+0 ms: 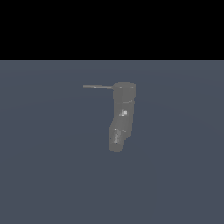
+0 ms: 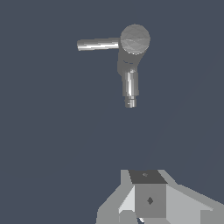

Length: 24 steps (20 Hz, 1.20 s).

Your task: Turn on the faucet by rotating a designated handle.

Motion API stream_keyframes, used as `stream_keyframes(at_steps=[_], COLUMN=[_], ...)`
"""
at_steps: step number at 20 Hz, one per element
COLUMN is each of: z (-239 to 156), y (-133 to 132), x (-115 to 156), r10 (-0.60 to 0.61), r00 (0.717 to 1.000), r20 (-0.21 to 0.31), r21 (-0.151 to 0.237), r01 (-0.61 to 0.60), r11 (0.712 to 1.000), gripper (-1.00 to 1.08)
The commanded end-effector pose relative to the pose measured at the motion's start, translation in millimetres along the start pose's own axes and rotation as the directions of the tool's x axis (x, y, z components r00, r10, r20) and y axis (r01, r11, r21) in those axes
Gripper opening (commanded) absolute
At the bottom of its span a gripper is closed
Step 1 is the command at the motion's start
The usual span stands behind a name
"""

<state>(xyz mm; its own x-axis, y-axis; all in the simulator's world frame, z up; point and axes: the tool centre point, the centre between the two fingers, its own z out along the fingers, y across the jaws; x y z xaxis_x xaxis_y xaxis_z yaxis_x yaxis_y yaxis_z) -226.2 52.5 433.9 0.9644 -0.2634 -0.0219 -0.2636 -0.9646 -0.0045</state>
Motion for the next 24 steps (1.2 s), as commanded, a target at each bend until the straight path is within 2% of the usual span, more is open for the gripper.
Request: stream_keyframes(at_steps=[1, 6, 12, 18, 24], z=[8.9, 26.5, 47.5, 68.3, 88.7], y=[-10.2, -29.8, -51.5, -70.7, -86.7], x=[5.0, 17.1, 34.8, 55.3, 78.1], r10=[0.056, 0.167, 0.298, 0.422, 0.538], r00=[0.998, 0.986, 0.955, 0.906, 0.843], r20=[0.000, -0.001, -0.001, -0.001, -0.001], r21=[0.001, 0.003, 0.006, 0.009, 0.012], r01=[-0.056, -0.167, -0.298, -0.422, -0.538], r11=[0.998, 0.986, 0.955, 0.906, 0.843], gripper=[-1.00, -1.00, -1.00, -1.00, -1.00])
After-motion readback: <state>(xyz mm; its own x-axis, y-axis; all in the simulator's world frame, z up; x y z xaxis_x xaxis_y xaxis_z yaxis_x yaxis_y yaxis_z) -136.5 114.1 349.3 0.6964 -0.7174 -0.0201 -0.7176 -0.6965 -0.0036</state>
